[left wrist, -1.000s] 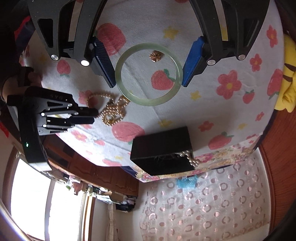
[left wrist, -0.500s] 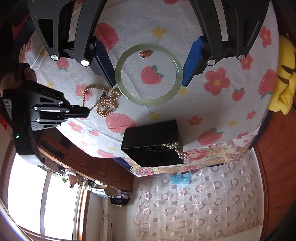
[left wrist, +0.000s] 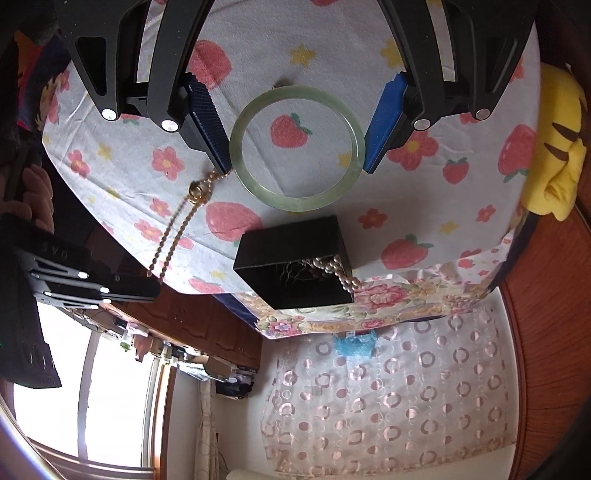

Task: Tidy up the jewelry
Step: 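Carry the gold chain into the box with the right gripper while the left lifts the jade bangle, then lower the jade bangle into the black box and open the left gripper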

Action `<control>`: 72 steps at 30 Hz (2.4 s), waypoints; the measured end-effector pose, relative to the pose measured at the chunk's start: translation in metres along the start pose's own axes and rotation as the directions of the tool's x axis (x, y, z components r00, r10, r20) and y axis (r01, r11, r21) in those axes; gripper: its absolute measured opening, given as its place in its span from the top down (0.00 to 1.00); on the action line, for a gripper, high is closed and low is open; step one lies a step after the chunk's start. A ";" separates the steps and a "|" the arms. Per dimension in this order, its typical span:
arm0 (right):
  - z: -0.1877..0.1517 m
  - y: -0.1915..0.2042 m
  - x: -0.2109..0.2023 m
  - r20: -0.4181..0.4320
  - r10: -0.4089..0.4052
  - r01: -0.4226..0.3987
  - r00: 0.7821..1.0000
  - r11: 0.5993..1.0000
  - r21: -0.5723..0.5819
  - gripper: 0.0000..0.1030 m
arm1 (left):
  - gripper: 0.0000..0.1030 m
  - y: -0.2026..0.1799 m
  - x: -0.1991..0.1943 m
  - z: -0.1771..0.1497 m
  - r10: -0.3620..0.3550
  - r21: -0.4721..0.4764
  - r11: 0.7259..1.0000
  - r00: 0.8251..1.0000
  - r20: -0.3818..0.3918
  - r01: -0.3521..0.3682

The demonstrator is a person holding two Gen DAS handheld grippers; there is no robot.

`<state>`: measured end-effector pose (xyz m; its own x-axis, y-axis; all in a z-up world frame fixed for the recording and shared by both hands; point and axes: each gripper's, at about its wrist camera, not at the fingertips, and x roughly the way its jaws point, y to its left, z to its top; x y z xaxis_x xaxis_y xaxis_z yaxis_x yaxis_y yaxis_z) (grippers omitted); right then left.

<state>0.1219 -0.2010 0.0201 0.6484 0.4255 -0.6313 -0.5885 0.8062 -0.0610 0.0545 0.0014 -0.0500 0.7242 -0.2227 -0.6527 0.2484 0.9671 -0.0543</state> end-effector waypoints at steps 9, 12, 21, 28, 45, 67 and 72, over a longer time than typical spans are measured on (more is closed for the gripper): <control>0.045 -0.007 -0.027 0.088 -0.030 0.031 0.996 0.999 -0.014 0.96 | 0.33 0.004 -0.010 0.013 0.003 -0.004 1.000 1.000 0.030 -0.003; 0.058 -0.010 -0.030 0.103 -0.043 0.046 0.994 0.999 -0.021 0.96 | 0.33 0.004 -0.012 0.018 0.008 0.000 1.000 0.999 0.040 -0.008; 0.098 -0.021 -0.031 0.147 -0.075 0.080 0.986 0.996 -0.028 0.96 | 0.33 0.008 -0.009 0.034 0.022 0.003 1.000 0.998 0.065 -0.022; 0.125 -0.028 -0.019 0.166 -0.100 0.107 0.981 0.994 -0.032 0.95 | 0.33 0.014 0.003 0.054 0.024 0.007 1.000 0.996 0.084 -0.025; 0.170 -0.052 0.029 0.125 -0.104 0.103 0.987 0.995 0.009 0.95 | 0.33 0.016 0.050 0.092 0.045 0.025 0.999 0.996 0.072 -0.047; 0.079 -0.080 0.083 0.000 -0.012 0.012 1.000 0.988 0.156 0.84 | 0.33 0.007 0.122 0.115 0.050 0.037 0.998 0.999 -0.004 -0.050; 0.060 -0.085 0.081 -0.011 -0.017 0.019 1.000 0.987 0.159 0.84 | 0.33 0.001 0.131 0.116 0.049 0.051 0.998 0.999 -0.019 -0.048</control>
<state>0.2534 -0.2101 0.0207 0.6532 0.4071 -0.6384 -0.4918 0.8692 0.0511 0.2240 -0.0407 -0.0481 0.7230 -0.1728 -0.6689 0.2460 0.9691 0.0156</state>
